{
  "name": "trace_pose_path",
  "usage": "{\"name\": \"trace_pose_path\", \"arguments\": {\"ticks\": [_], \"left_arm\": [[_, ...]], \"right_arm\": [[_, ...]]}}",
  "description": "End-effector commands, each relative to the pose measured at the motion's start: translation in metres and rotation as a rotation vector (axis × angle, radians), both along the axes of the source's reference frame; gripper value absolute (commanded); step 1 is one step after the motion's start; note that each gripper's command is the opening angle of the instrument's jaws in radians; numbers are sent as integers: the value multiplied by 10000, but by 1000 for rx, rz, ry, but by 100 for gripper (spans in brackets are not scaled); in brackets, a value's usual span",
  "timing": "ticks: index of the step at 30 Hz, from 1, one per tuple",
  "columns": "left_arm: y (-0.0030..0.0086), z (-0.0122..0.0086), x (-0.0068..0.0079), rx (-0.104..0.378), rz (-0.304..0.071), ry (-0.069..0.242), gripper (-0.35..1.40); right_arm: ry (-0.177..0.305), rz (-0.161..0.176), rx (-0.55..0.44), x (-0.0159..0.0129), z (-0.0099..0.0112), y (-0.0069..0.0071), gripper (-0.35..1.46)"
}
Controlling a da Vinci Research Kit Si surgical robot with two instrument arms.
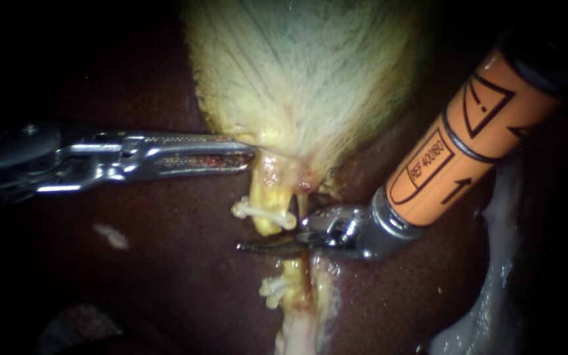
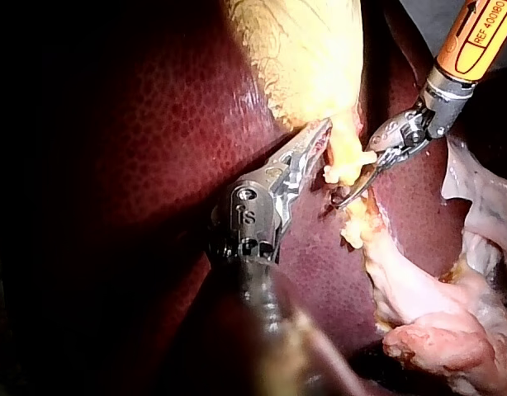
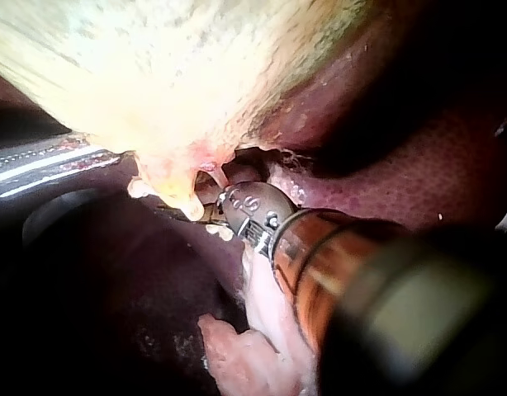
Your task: Go back from the cut left tube
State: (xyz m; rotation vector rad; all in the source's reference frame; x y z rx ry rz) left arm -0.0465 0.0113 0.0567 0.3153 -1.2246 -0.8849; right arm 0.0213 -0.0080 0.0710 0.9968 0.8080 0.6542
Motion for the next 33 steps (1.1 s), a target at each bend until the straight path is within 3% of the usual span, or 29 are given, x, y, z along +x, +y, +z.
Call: {"name": "trace_pose_path", "arguments": {"ticks": [1, 9, 15, 18, 22, 28, 33], "left_arm": [[0, 0, 0, 0, 0, -1, -35], [0, 0, 0, 0, 0, 0, -35], [0, 0, -1, 0, 0, 0, -35], [0, 0, -1, 0, 0, 0, -35], [0, 0, 0, 0, 0, 0, -35], [-1, 0, 0, 0, 0, 0, -35], [-1, 1, 0, -1, 0, 0, -35]], "right_arm": [[-5, 4, 10, 0, -1, 0, -35], [-19, 9, 39, 2, 0, -5, -35], [-16, 10, 35, 3, 5, -10, 46], [-16, 9, 33, 3, 8, -11, 52], [-21, 19, 28, 2, 8, -11, 81], [-20, 18, 28, 2, 6, -12, 86], [-12, 8, 20, 2, -2, -23, 111]]}}
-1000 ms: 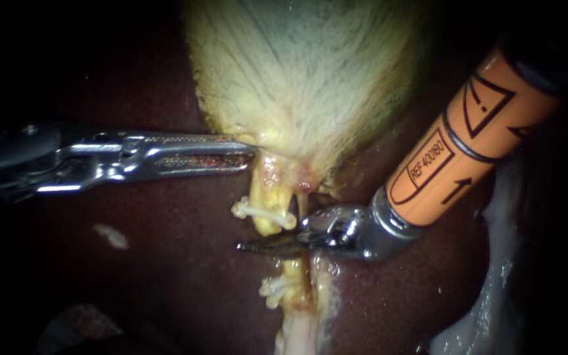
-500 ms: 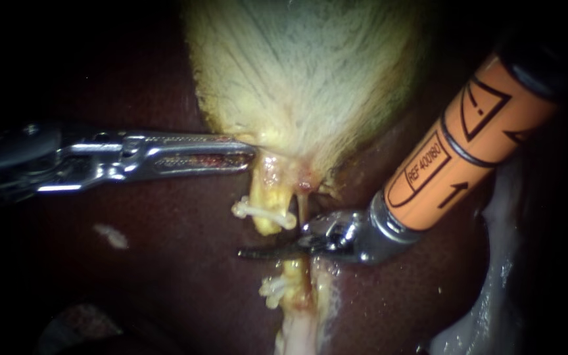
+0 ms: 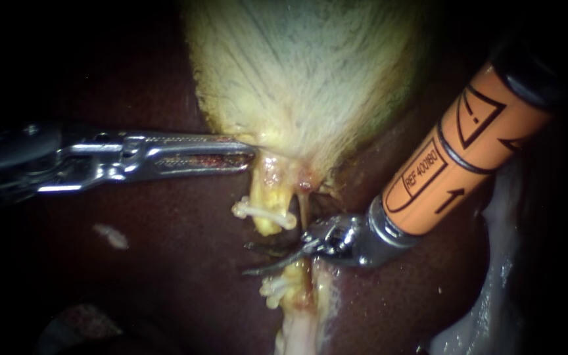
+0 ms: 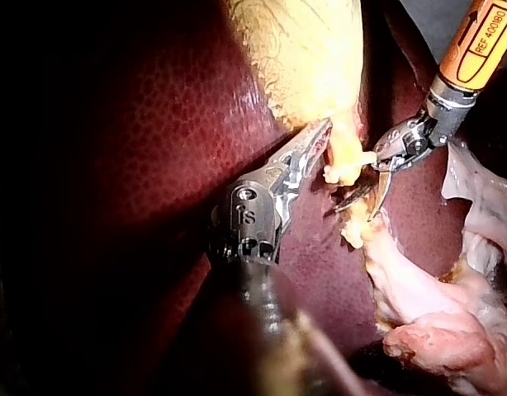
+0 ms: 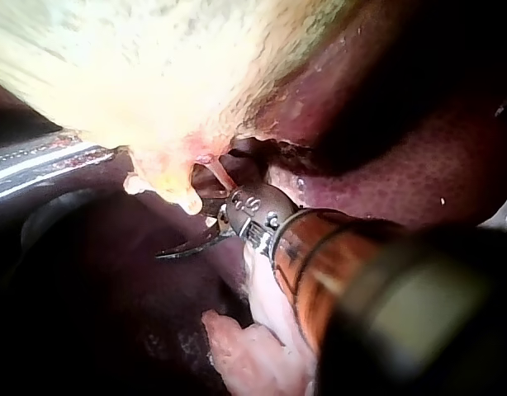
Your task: Go back from the cut left tube
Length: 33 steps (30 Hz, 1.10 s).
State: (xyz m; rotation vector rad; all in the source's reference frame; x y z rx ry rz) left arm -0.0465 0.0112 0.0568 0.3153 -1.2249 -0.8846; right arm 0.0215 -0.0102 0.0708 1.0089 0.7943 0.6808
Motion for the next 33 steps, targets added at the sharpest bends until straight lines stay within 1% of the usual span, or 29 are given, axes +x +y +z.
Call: {"name": "trace_pose_path", "arguments": {"ticks": [1, 3, 5, 7, 8, 11, 12, 14, 17, 18, 22, 25, 28, 30, 33], "left_arm": [[0, 0, 0, 0, 0, 0, -35], [0, 0, 1, 0, 1, 0, -35], [0, 0, 2, 0, 1, -1, -35], [-1, 0, 3, 0, 1, -1, -35], [-1, 0, 3, 0, 1, -1, -35], [-1, 0, 4, 0, 2, -1, -35], [-1, -1, 5, 0, 2, -1, -35], [-1, -1, 5, 0, 2, -1, -35], [-1, 0, 5, 0, 2, -1, -35], [-1, 0, 5, 0, 3, -1, -35], [-1, -1, 6, 0, 3, -2, -35], [-1, -1, 6, 0, 3, -2, -35], [-1, 0, 6, 0, 3, -2, -35], [-1, 0, 6, 0, 3, -1, -35], [-1, 0, 5, -1, 2, -1, -35]], "right_arm": [[10, -9, -15, -1, -1, -5, 113], [37, -32, -60, -3, -5, -17, 118], [75, -61, -122, -8, -9, -26, 118], [115, -90, -188, -14, -13, -31, 110], [132, -98, -227, -19, -15, -32, 111], [137, -74, -346, -40, -19, -30, 123], [128, -57, -383, -51, -20, -27, 125], [128, -49, -440, -66, -19, -20, 126], [138, -54, -513, -89, -17, -2, 128], [138, -54, -529, -97, -17, 6, 128], [123, -44, -609, -123, -26, 31, 130], [111, -46, -677, -133, -39, 52, 135], [108, -50, -761, -135, -51, 68, 141], [112, -47, -808, -137, -56, 74, 143], [121, -38, -867, -140, -58, 77, 143]]}}
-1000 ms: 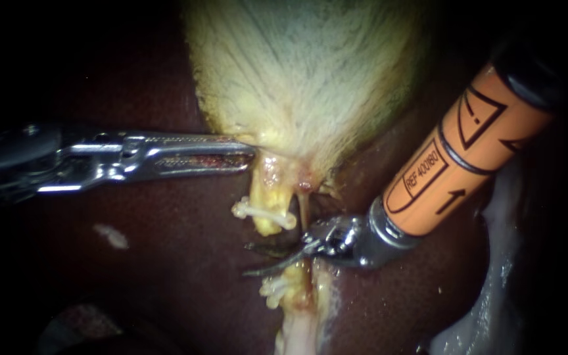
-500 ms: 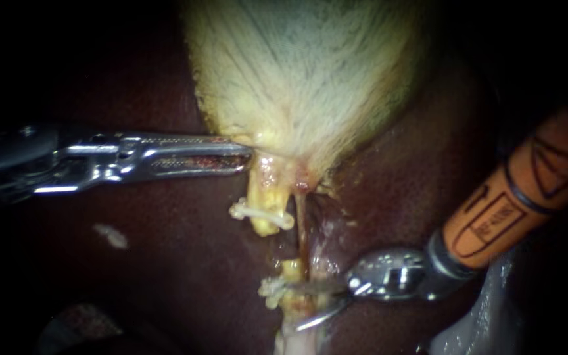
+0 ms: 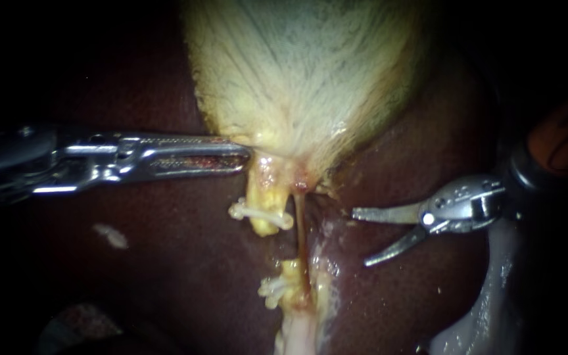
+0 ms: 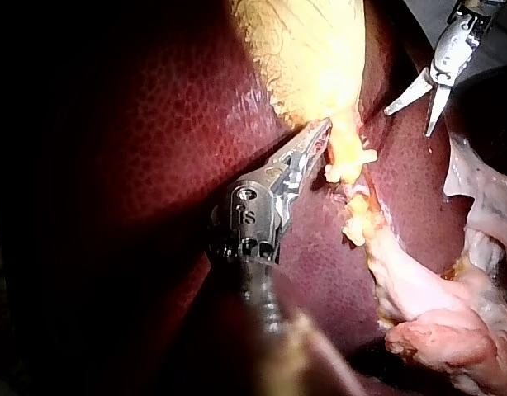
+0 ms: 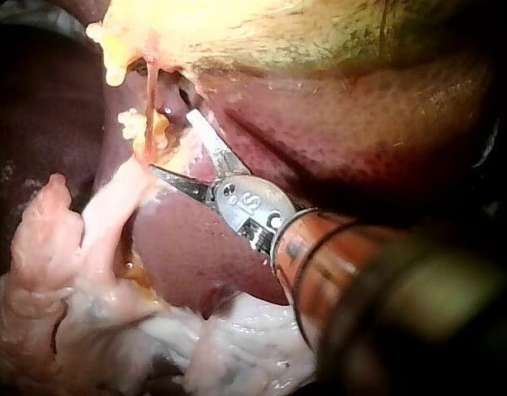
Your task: Go back from the cut left tube
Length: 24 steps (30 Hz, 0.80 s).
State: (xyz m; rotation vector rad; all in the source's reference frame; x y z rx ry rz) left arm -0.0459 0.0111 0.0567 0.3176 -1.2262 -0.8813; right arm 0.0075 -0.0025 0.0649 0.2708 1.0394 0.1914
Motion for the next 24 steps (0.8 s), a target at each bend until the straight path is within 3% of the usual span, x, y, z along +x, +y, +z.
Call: {"name": "trace_pose_path", "arguments": {"ticks": [1, 12, 18, 24], "left_arm": [[0, 1, -1, 0, -1, 1, -35], [-8, 12, -12, -5, -2, 15, -35], [-23, 37, -33, -4, 32, 42, -35], [-31, 41, -54, 2, 47, 42, -35]], "right_arm": [[8, -4, -21, 0, 1, 0, 143], [23, -39, -83, 2, 7, -2, 143], [25, -44, -88, 2, 7, -4, 143], [26, -47, -93, 1, 7, -4, 143]]}}
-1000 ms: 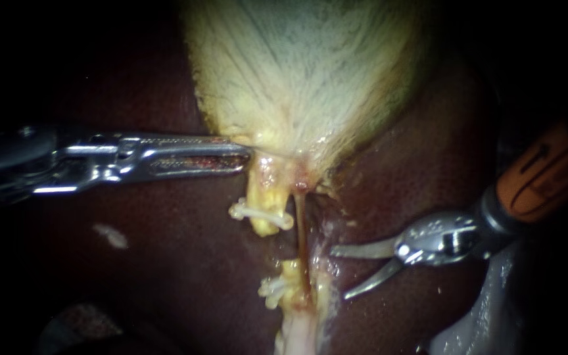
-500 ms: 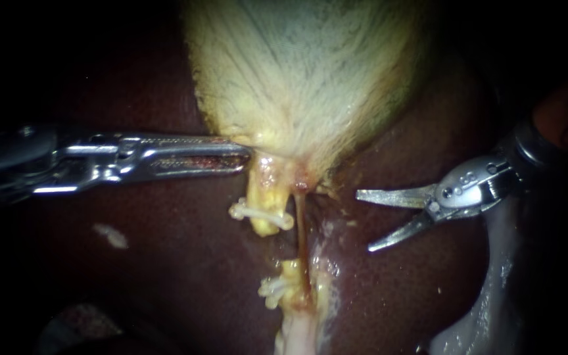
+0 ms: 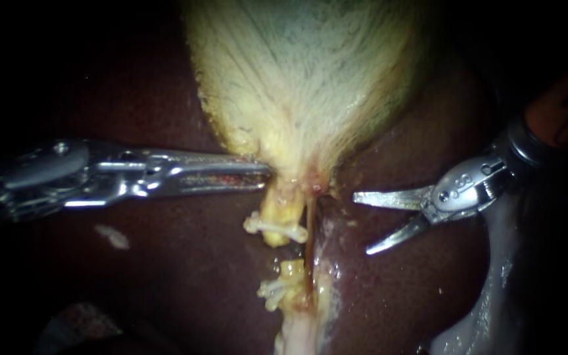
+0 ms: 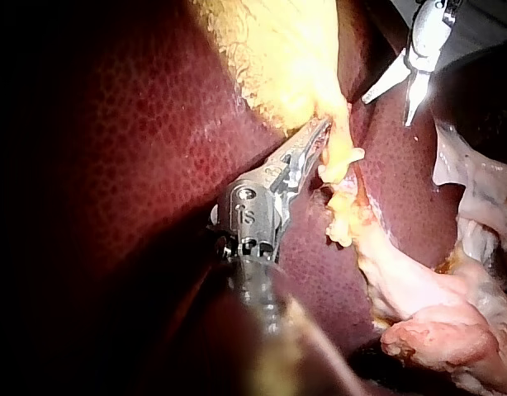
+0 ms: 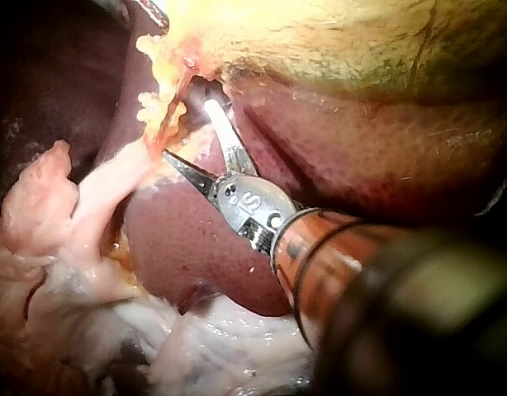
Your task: Go back from the cut left tube
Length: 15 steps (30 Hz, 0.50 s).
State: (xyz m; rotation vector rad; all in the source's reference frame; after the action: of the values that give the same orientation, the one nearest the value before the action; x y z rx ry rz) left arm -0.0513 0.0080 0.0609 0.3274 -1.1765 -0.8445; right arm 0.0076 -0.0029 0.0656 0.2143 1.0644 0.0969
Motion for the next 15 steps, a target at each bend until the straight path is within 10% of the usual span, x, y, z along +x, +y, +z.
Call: {"name": "trace_pose_path", "arguments": {"ticks": [1, 15], "left_arm": [[-1, 0, -1, 0, 0, 2, -35], [-1, 2, -6, -1, 2, 0, -35]], "right_arm": [[0, 0, -1, 0, 0, 0, 143], [1, -5, -11, -1, 0, 0, 143]]}}
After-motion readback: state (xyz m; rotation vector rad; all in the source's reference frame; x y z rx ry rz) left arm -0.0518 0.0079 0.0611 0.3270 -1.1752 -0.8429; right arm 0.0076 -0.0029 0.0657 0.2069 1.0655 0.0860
